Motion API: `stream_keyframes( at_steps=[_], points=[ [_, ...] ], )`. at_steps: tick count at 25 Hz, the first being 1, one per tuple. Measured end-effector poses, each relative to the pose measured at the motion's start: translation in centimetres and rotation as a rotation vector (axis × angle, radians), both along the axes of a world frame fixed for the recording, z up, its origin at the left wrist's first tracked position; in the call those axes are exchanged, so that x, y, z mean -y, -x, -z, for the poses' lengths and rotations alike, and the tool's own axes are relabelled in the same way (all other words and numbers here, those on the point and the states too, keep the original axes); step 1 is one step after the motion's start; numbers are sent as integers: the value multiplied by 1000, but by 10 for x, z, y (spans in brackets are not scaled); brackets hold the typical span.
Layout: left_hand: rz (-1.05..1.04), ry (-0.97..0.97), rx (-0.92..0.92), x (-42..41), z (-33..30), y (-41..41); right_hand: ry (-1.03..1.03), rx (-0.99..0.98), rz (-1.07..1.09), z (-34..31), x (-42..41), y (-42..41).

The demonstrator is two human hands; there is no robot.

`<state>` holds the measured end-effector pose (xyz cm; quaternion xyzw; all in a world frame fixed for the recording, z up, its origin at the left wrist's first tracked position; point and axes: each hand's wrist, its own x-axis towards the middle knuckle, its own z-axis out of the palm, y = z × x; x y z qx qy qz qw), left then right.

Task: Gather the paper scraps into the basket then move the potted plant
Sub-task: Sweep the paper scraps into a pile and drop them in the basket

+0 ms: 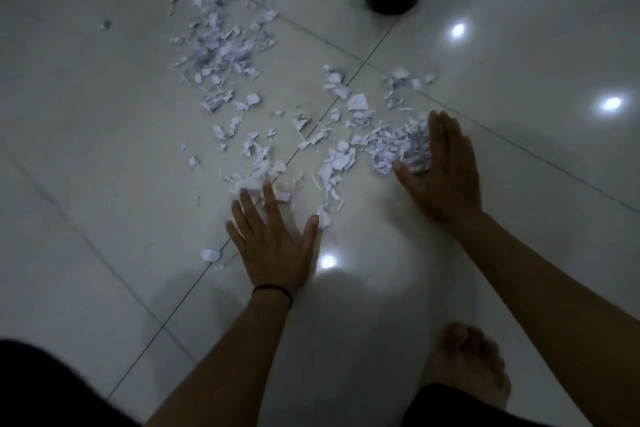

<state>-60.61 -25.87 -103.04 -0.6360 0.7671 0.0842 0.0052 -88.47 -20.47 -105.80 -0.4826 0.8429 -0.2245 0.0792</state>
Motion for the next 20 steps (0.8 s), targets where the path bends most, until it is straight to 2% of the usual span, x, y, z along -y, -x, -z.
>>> stream_keyframes(
  at_steps=[4, 7, 11, 14, 17, 20],
  points=[
    [-326, -72, 28, -4, 9, -40, -51, -48, -155, 7, 2, -28],
    [-384, -90, -52, 8, 14, -45, -61, -19, -255, 4, 14, -42],
    [-322, -128, -150, 19, 13, -23, -88, -42, -366, 1, 34, -69],
    [-130, -121, -207, 26, 7, 5, -102, -22, -394, -2, 43, -79],
    [39, -85, -182, 13, 4, 10, -44, -9, -347, -3, 35, -72],
    [100, -99, -84, -5, 8, 3, -22, -16, -185, -2, 27, -50]
  ],
)
